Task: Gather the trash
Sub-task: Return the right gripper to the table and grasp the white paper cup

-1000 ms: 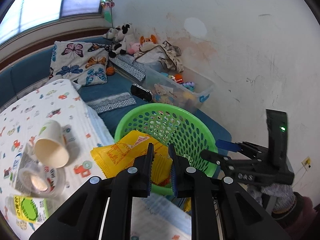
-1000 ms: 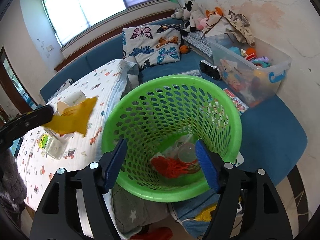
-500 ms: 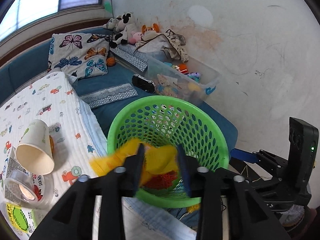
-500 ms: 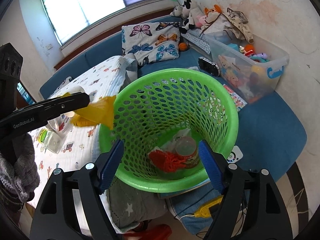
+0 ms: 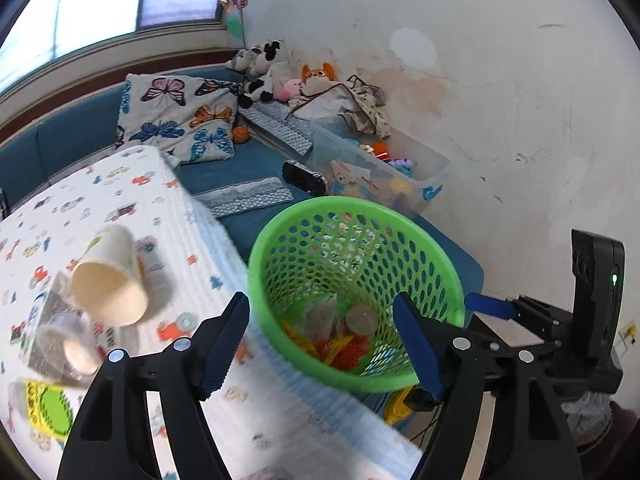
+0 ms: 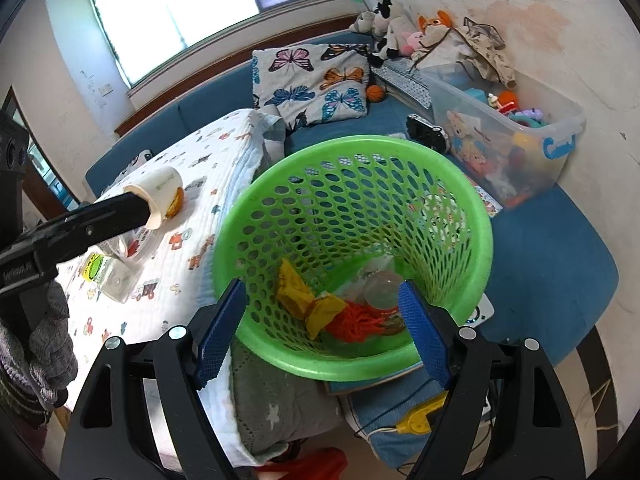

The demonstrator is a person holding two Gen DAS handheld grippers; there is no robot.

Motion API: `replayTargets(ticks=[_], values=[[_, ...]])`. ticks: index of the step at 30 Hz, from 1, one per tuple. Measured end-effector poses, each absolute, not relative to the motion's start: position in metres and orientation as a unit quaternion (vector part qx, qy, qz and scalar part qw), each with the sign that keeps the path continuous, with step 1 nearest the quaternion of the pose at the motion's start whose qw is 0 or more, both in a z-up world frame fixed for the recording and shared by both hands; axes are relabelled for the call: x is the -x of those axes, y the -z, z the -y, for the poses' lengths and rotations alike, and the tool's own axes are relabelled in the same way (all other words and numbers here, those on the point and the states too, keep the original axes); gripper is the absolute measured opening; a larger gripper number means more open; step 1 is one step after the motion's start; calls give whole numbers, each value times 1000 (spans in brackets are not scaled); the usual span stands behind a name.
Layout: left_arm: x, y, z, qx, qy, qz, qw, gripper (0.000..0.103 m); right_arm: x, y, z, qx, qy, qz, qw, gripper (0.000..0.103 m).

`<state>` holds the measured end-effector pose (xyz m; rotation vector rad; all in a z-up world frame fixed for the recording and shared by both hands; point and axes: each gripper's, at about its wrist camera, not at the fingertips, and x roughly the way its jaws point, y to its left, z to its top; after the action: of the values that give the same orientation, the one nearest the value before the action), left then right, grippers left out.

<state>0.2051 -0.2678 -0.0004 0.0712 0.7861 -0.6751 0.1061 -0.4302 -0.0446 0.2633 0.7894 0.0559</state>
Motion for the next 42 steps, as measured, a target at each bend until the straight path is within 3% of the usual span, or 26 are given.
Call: replayTargets(ticks=[12, 30, 42], values=[[-182, 5, 182, 1, 251, -368, 895, 81, -118, 38, 389, -103, -69, -384, 915, 81], [-164, 21, 37, 87, 109, -377, 916, 81, -166, 34, 287, -53, -165, -393, 903, 81], [-158, 38, -2, 117, 74, -387, 912, 81, -251, 7, 248, -95, -210, -425, 875, 81]])
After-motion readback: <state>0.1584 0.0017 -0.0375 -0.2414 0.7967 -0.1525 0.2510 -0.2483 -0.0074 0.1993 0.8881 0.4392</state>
